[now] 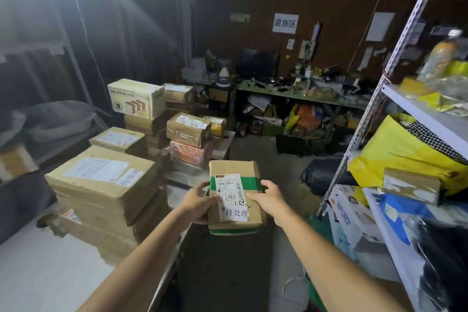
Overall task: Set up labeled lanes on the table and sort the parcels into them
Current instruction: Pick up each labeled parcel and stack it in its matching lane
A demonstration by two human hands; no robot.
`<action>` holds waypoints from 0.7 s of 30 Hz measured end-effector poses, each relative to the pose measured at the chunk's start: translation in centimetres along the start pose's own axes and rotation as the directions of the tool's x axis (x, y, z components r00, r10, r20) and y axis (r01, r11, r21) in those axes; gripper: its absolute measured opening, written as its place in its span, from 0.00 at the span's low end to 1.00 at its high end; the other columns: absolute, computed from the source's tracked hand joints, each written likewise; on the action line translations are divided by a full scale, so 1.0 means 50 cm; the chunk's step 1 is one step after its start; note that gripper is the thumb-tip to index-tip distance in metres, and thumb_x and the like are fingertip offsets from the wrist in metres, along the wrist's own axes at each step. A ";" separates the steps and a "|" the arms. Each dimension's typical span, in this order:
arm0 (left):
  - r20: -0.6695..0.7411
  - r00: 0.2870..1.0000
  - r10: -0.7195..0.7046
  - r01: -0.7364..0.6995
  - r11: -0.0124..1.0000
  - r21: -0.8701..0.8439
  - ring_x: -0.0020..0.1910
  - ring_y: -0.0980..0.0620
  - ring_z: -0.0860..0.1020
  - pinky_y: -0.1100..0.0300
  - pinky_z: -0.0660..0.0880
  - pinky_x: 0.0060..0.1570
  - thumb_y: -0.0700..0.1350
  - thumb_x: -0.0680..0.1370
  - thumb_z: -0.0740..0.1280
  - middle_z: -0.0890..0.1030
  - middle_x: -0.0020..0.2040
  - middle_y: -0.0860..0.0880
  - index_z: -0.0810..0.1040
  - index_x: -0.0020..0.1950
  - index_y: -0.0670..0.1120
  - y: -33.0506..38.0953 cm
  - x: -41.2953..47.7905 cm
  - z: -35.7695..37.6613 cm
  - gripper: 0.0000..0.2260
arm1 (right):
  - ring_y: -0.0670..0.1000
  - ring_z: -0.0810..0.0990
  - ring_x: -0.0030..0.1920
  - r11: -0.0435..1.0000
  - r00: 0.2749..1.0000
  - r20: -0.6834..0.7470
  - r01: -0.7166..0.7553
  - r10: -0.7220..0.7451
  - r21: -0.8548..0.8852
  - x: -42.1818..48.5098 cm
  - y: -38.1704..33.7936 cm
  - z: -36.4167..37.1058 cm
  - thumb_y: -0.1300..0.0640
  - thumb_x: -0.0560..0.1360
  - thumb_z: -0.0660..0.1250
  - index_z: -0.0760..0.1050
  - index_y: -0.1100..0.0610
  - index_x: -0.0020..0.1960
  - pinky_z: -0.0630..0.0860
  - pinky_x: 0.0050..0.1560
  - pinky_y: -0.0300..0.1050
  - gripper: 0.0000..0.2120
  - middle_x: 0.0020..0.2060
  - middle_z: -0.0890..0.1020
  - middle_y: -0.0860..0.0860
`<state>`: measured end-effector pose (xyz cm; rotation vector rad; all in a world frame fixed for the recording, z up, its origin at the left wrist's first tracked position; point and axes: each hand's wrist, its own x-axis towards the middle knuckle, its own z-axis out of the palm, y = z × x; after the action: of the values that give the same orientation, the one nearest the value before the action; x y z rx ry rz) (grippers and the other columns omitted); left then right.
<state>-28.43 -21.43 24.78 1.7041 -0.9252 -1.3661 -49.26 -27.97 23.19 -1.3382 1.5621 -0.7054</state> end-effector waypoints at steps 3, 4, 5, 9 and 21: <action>-0.031 0.998 -0.045 0.045 0.999 -0.016 0.51 0.47 0.83 0.44 0.83 0.42 0.40 0.78 0.72 0.83 0.54 0.45 0.66 0.75 0.54 -0.020 0.034 0.010 0.28 | 0.53 0.80 0.58 0.999 0.998 0.050 -0.026 0.028 -0.029 0.043 0.018 0.018 0.52 0.69 0.78 0.67 0.53 0.75 0.80 0.58 0.54 0.38 0.65 0.77 0.53; -0.041 0.998 -0.049 0.048 0.999 -0.020 0.50 0.47 0.83 0.44 0.83 0.43 0.40 0.78 0.71 0.83 0.53 0.45 0.66 0.75 0.54 -0.020 0.039 0.010 0.28 | 0.53 0.80 0.58 0.999 0.997 0.070 -0.025 0.027 -0.027 0.057 0.018 0.024 0.52 0.69 0.78 0.67 0.53 0.75 0.80 0.59 0.54 0.37 0.65 0.76 0.53; -0.061 0.997 -0.055 0.054 0.998 -0.023 0.50 0.48 0.83 0.44 0.83 0.43 0.40 0.79 0.71 0.83 0.53 0.45 0.66 0.75 0.54 -0.017 0.045 0.009 0.27 | 0.54 0.80 0.59 0.999 0.995 0.098 -0.022 0.024 -0.026 0.074 0.017 0.030 0.53 0.70 0.78 0.66 0.53 0.75 0.79 0.59 0.54 0.37 0.66 0.76 0.54; -0.190 0.981 -0.047 0.045 0.999 -0.016 0.49 0.50 0.83 0.50 0.82 0.38 0.41 0.78 0.71 0.83 0.53 0.46 0.67 0.74 0.55 0.022 0.052 -0.004 0.27 | 0.55 0.78 0.61 0.999 0.979 0.198 0.043 -0.042 -0.002 0.132 -0.030 0.039 0.54 0.70 0.78 0.65 0.55 0.76 0.78 0.61 0.54 0.38 0.68 0.74 0.55; -0.498 0.861 0.106 -0.108 0.994 0.025 0.50 0.51 0.82 0.55 0.84 0.38 0.43 0.78 0.71 0.80 0.64 0.45 0.68 0.75 0.48 0.222 0.038 -0.130 0.26 | 0.52 0.77 0.57 0.959 0.836 0.472 0.273 -0.278 0.081 0.243 -0.334 0.078 0.57 0.75 0.74 0.66 0.54 0.74 0.78 0.53 0.49 0.30 0.59 0.76 0.51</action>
<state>-22.60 -27.45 34.73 1.8476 -0.7005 -0.7858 -38.29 -43.13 32.77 -1.6052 0.9757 -0.4961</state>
